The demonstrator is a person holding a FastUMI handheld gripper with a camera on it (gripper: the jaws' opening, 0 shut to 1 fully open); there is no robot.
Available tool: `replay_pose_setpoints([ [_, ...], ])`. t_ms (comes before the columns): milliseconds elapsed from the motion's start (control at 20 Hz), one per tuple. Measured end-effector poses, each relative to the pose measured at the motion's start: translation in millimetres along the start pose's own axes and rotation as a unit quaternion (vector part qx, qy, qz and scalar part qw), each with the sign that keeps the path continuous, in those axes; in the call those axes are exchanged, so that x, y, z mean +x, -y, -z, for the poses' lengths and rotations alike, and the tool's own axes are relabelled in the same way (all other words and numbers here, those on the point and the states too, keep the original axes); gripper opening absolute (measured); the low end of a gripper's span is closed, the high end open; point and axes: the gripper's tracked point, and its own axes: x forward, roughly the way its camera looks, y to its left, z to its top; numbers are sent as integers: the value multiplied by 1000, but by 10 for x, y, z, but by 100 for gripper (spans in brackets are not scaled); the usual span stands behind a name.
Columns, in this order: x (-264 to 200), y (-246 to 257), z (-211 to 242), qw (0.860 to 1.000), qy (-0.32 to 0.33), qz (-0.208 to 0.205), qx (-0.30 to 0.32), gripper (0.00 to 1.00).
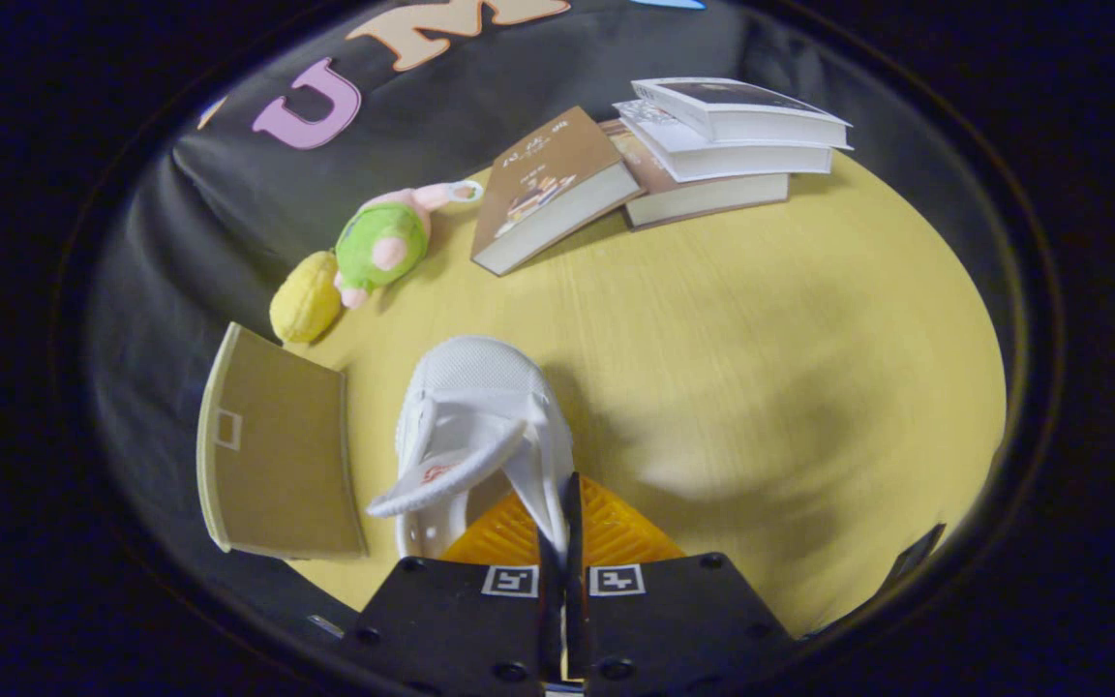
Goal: Open the storage box then place both shoes into the box .Put the left shoe in first, then the right shoe, with the right side of both shoes facing outward in a uniform manner.
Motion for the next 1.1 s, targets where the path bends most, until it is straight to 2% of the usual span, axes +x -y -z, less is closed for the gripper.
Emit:
replay_pose_setpoints([
  [150, -339, -478, -168, 999, 28, -37, -12, 5],
  [350, -774, -1388, -287, 993, 45, -99, -44, 5],
  [500, -863, -2087, -308, 988, 39, -134, -59, 5],
  [600, -801, -2470, -273, 986, 32, -143, -74, 5],
  [850, -484, -3136, -51, 983, 24, -120, -134, 5],
  [1000, -281, -3354, -37, 984, 30, -90, -150, 5],
  [1100, -145, -3380, -86, 985, 42, -55, -160, 5],
])
